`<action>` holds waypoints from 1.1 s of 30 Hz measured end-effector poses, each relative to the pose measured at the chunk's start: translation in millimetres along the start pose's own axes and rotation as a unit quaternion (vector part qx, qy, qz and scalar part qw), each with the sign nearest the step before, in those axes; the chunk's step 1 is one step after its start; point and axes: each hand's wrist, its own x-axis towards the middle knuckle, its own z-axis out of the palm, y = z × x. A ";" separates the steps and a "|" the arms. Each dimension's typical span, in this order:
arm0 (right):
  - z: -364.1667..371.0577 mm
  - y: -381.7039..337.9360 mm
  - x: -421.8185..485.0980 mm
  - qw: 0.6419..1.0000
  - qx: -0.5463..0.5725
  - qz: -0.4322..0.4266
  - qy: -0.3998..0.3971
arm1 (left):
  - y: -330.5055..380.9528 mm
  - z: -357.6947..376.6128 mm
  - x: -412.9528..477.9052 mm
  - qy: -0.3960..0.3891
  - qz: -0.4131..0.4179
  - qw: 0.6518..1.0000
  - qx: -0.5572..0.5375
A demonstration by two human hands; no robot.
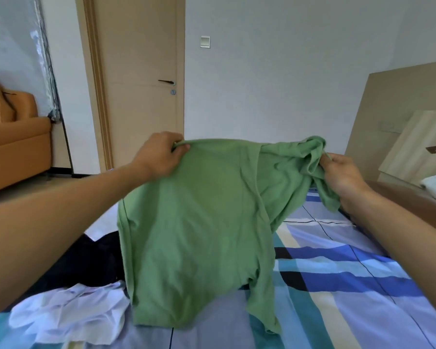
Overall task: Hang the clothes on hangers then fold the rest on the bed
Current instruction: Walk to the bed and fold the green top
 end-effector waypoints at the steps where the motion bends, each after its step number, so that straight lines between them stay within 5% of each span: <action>1: 0.2 -5.1 -0.2 1.000 -0.005 -0.010 -0.004 | 1.1 -6.9 6.1 -0.001 0.005 0.999 0.032; 4: 7.4 -29.3 -11.1 0.998 0.002 -0.045 -0.032 | 11.2 -18.0 17.1 -0.052 -0.032 0.993 0.103; 10: 67.6 -68.6 -52.1 0.975 -0.015 -0.172 -0.138 | 90.9 1.4 -1.4 -0.228 0.060 0.967 -0.095; 14: 95.4 -70.9 -68.4 0.967 -0.006 -0.226 -0.117 | 97.5 22.9 -6.6 -0.174 0.045 0.974 -0.142; 19: 89.9 -15.0 -85.2 0.973 0.134 -0.131 -0.133 | 74.7 14.2 -16.4 -0.105 0.007 0.971 -0.215; 21: 86.9 21.7 -90.2 0.961 0.061 -0.077 -0.257 | 74.4 4.0 -16.3 -0.081 -0.023 0.962 -0.260; 25: 90.5 78.7 -102.6 0.875 -0.144 -0.008 -0.462 | 78.5 -17.6 -9.7 -0.067 -0.017 0.949 -0.307; 33: 73.8 90.5 -84.7 0.839 -0.252 -0.073 -0.477 | 44.4 -51.3 7.4 0.016 -0.093 0.959 -0.266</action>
